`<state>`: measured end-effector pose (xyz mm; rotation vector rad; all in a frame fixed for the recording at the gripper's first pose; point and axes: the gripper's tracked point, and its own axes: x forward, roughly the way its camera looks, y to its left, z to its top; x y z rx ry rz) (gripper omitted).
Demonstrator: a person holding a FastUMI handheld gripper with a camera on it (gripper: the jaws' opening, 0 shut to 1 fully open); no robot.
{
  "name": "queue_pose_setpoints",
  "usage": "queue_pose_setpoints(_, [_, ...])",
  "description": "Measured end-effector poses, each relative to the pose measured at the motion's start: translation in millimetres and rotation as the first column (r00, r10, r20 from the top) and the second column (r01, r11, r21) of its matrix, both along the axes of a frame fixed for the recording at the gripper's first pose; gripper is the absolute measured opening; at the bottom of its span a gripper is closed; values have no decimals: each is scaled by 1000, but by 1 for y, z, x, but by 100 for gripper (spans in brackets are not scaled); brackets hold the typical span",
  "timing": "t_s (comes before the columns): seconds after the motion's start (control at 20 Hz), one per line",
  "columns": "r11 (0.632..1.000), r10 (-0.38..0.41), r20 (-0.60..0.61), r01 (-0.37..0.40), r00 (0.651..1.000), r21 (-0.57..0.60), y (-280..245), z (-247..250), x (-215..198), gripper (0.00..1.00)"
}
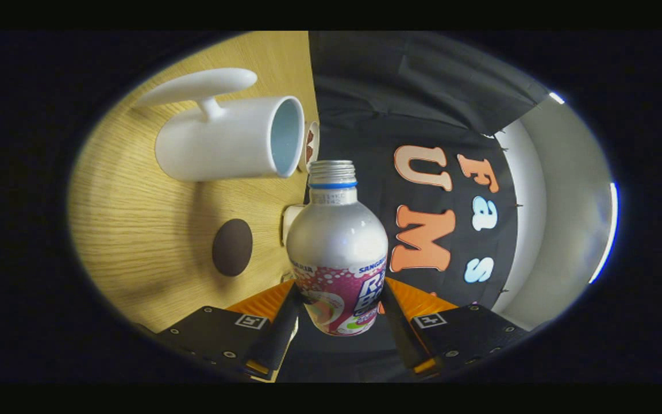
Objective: Take the bottle from table, then pour the juice into the cup, finally place the bottle on the coaster
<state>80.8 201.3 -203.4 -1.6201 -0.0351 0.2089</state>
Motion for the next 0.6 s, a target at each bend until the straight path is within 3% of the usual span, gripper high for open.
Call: queue_pose_setpoints(0.6, [996,37,30,-35,999,-78,0,5,5,77])
